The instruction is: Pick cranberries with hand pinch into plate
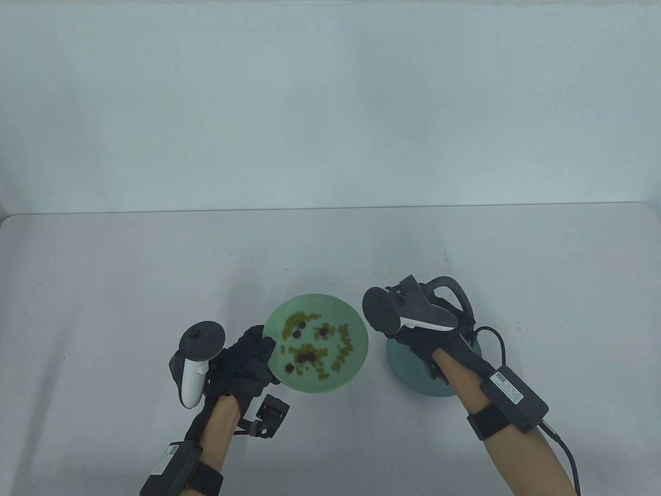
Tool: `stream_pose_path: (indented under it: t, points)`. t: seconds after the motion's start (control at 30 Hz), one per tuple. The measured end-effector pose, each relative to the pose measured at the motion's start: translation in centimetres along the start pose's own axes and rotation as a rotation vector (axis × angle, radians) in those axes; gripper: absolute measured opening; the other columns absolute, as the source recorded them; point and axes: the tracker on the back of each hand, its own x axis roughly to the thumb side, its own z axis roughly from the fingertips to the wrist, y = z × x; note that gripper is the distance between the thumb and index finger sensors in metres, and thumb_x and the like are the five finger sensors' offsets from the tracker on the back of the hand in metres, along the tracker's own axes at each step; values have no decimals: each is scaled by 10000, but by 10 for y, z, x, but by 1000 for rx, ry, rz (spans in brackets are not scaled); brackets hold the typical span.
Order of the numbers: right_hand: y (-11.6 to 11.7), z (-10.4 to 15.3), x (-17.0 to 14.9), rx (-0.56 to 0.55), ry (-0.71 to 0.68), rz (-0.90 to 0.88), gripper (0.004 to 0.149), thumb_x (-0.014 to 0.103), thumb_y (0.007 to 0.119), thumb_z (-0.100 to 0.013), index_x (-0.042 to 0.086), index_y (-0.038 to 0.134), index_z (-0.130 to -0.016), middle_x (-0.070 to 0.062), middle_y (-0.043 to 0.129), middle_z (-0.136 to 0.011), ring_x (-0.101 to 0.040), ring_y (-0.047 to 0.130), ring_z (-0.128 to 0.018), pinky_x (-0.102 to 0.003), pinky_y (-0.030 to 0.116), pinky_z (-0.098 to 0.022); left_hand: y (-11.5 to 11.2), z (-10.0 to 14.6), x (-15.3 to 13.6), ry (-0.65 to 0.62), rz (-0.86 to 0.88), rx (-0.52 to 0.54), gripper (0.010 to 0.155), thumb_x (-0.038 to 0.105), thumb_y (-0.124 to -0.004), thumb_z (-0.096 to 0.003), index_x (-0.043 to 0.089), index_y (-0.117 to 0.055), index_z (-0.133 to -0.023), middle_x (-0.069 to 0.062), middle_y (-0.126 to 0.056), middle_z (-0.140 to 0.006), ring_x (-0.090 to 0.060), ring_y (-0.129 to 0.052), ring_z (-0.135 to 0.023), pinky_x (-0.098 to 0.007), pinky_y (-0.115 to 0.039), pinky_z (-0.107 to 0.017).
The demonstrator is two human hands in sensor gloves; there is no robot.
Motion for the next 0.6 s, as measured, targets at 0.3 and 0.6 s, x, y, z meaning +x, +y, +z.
stream_pose_path:
  t: [0.3,0.6]
  points:
    - [56,1,-52,123,170,-30,461,466,790,-502,214,829,-887,93,921,-578,-111,962,-507,-432,832,-548,1,0,0,0,2,3,538,233,-661,-602,-26,-543,-1059,-176,-830,-883,-224,-1096,-548,-334,-964,-423]
    - [107,0,-78,247,290,-48,458,467,789,-502,216,831,-884,92,921,-576,-113,962,-503,-433,832,-544,1,0,0,1,2,2,538,234,-661,-602,-26,-543,-1058,-175,-831,-883,-223,-1096,-548,-333,-964,-423]
